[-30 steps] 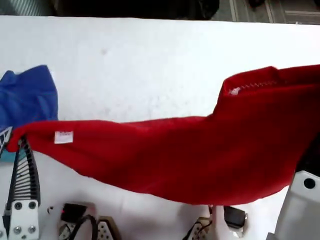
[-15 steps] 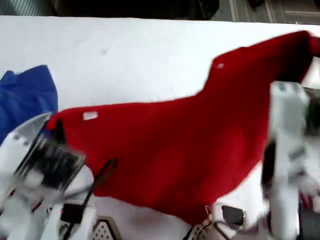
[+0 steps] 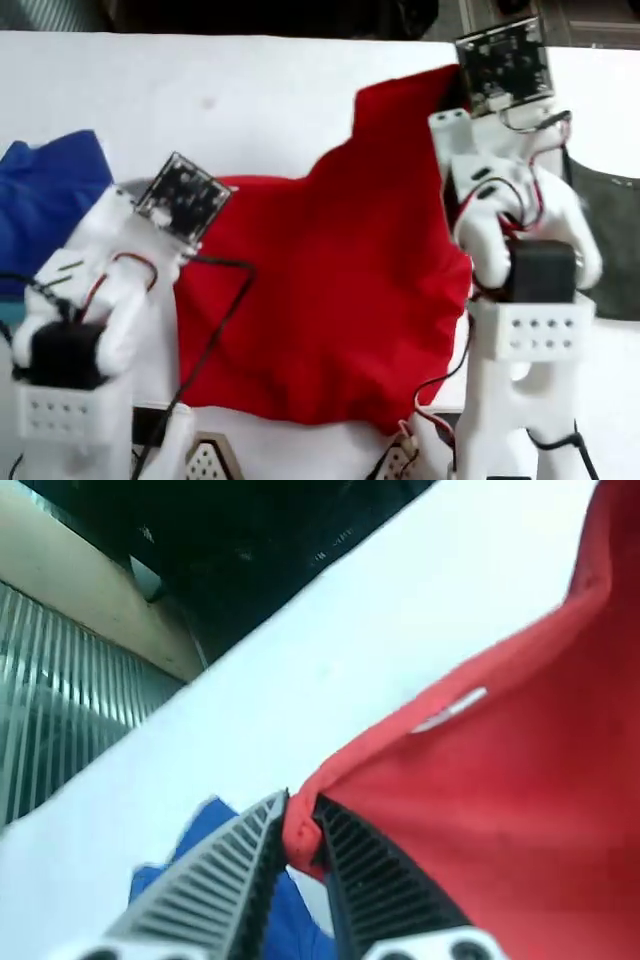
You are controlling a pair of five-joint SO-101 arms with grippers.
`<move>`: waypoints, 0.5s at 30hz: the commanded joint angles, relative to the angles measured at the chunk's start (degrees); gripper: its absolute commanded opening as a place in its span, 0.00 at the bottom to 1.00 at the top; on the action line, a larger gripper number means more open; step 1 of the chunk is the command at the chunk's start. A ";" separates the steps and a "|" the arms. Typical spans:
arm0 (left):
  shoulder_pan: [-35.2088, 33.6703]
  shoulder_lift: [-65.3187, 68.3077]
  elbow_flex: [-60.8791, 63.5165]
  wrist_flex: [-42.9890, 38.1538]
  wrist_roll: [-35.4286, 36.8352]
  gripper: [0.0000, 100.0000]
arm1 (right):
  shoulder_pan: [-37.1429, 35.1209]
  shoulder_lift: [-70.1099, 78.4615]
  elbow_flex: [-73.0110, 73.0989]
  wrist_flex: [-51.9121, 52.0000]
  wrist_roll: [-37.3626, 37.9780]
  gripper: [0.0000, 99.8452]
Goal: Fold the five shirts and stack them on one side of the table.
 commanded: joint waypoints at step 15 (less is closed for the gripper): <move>-3.12 42.68 -29.45 -11.60 -0.53 0.02 | -0.22 21.67 -9.76 -28.26 -2.55 0.02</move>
